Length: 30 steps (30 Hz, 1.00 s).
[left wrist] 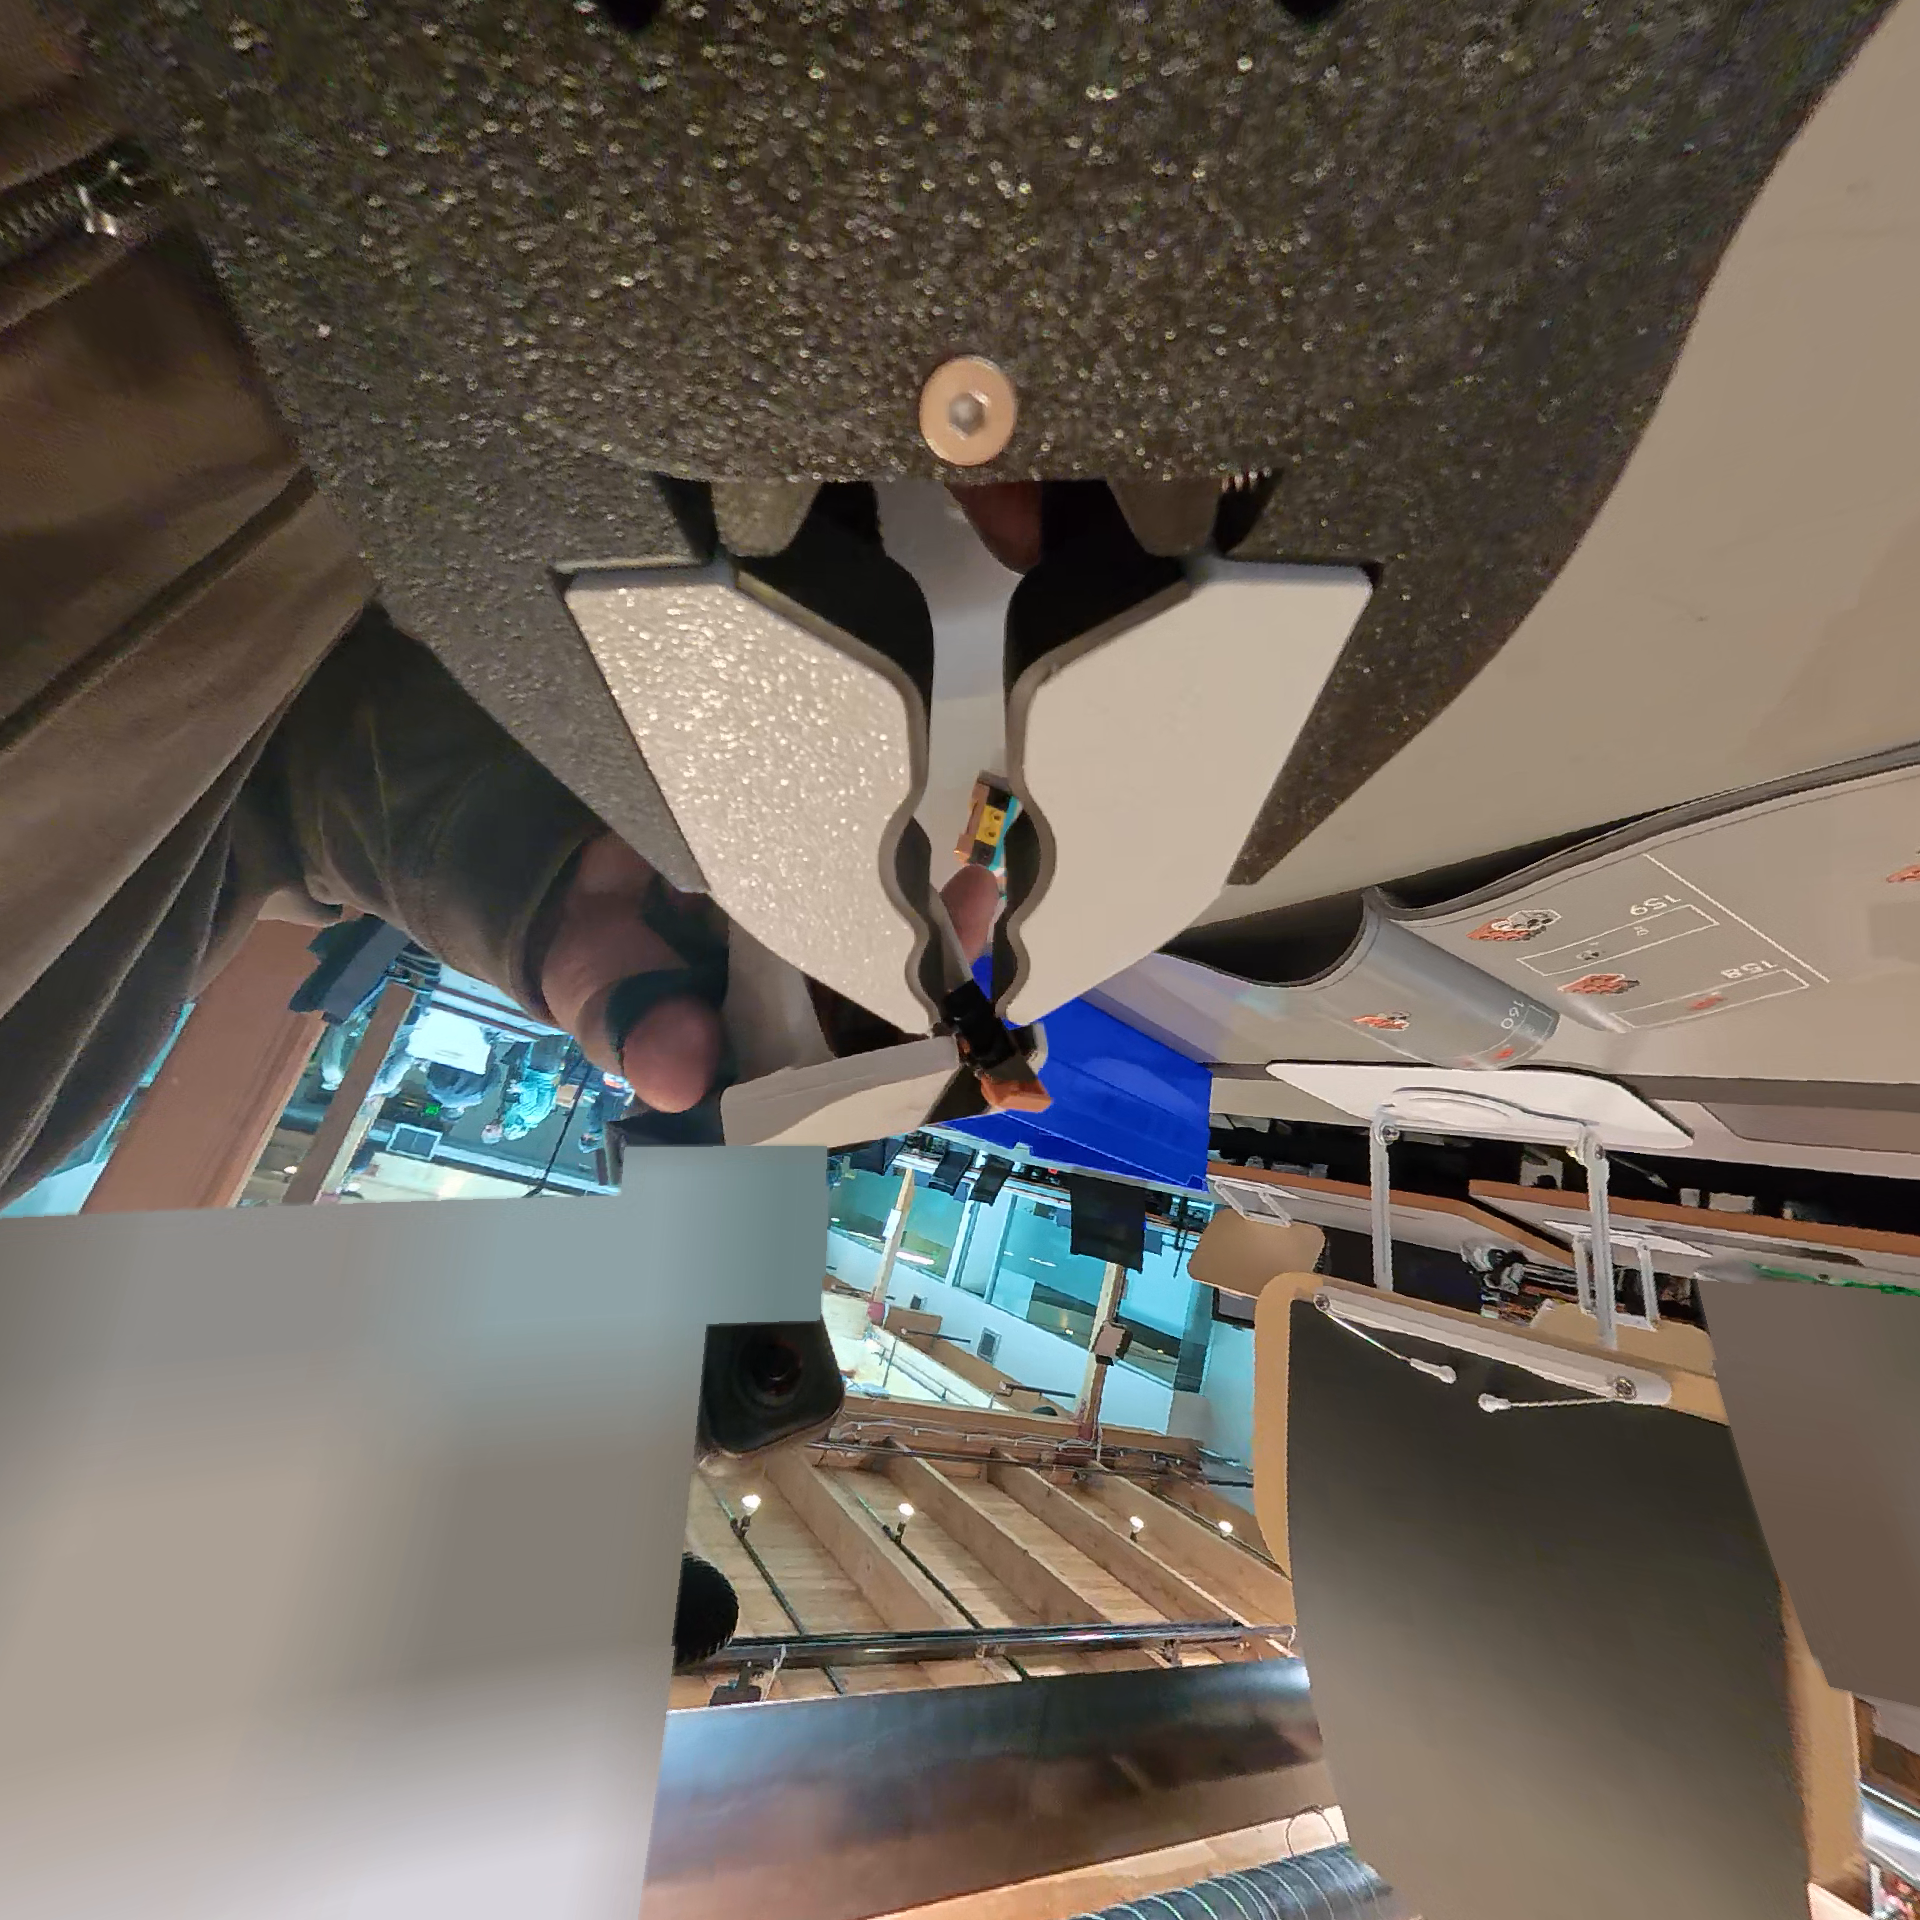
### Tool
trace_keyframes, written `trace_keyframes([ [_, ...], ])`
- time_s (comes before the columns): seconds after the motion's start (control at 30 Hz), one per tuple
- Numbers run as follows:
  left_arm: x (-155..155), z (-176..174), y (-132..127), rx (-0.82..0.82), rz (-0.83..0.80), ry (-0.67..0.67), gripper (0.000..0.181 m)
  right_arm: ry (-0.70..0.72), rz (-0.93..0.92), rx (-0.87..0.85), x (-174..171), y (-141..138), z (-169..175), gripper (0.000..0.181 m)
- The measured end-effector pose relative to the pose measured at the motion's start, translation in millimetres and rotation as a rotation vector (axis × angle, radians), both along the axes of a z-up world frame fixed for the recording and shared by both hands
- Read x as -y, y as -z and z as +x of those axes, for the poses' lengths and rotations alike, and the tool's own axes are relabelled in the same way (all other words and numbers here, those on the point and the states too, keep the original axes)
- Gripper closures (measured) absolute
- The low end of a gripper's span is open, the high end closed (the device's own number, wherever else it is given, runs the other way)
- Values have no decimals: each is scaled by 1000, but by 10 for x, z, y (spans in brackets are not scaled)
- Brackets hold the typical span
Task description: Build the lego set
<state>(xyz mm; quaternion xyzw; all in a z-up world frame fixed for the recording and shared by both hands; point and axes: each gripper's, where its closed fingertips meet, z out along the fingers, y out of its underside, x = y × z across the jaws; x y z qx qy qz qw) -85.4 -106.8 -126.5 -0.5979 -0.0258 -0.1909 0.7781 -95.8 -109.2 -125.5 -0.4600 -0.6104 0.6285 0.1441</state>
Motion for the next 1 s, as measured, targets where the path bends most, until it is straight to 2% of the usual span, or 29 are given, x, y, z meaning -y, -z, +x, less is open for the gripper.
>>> trace_keyframes([
  [0.37, -27, -5, 39, -116, -35, -82, 173, 26, 29, -17, -27, 30, -2, 167],
  [0.67, -44, -20, 66, -150, -60, -121, 173, 55, 172, -64, -40, 51, -9, 167],
  [1.0, -24, 11, 60, -132, -46, -72, 173, 8, 63, -26, -12, 35, 1, 166],
])
